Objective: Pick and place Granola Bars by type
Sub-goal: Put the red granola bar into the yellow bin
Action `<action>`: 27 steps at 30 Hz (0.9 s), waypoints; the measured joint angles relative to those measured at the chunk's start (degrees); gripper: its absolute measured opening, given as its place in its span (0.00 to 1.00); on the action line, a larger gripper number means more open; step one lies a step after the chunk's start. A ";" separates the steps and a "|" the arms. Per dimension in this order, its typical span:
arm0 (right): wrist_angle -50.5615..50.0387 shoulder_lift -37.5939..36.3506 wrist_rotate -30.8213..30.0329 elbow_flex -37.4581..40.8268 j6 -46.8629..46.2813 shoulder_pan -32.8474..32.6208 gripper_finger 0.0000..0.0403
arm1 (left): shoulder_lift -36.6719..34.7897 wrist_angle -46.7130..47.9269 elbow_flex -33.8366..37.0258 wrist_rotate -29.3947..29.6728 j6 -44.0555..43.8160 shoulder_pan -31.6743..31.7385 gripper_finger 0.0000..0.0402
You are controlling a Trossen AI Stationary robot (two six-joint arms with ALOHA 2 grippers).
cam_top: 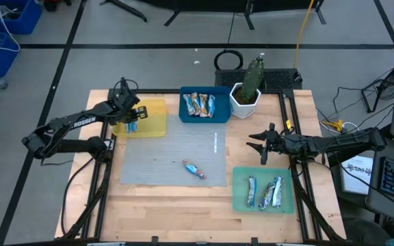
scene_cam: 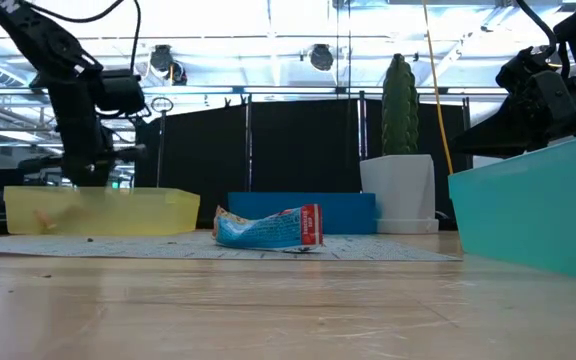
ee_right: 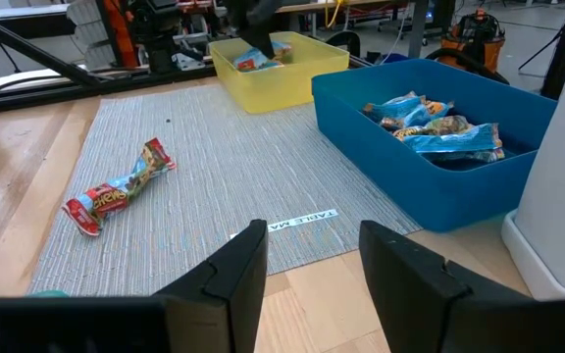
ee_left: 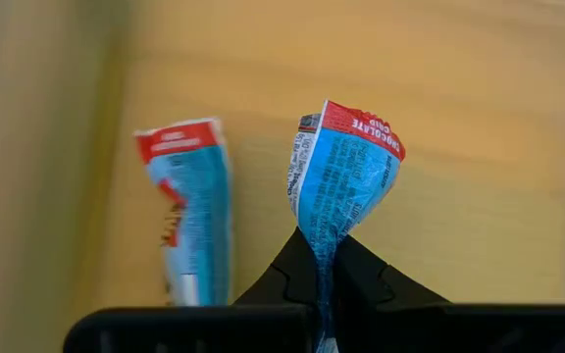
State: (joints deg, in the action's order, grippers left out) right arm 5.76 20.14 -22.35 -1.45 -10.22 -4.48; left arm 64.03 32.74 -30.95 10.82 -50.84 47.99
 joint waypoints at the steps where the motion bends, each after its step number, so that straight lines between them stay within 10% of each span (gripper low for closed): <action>1: 0.00 0.02 -0.01 0.02 0.00 0.00 0.39 | 0.00 -0.08 0.46 0.61 -0.55 0.00 0.02; 11: 0.00 0.01 -0.01 0.02 0.00 0.01 0.39 | 0.02 -2.89 3.00 1.20 1.15 0.00 0.04; 27: -0.02 0.02 0.00 0.02 0.00 0.01 0.39 | 0.02 -3.97 2.43 0.28 3.67 0.00 0.44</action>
State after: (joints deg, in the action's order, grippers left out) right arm 5.74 20.16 -22.35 -1.43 -10.22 -4.47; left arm 64.05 28.77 -28.52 11.09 -47.17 47.99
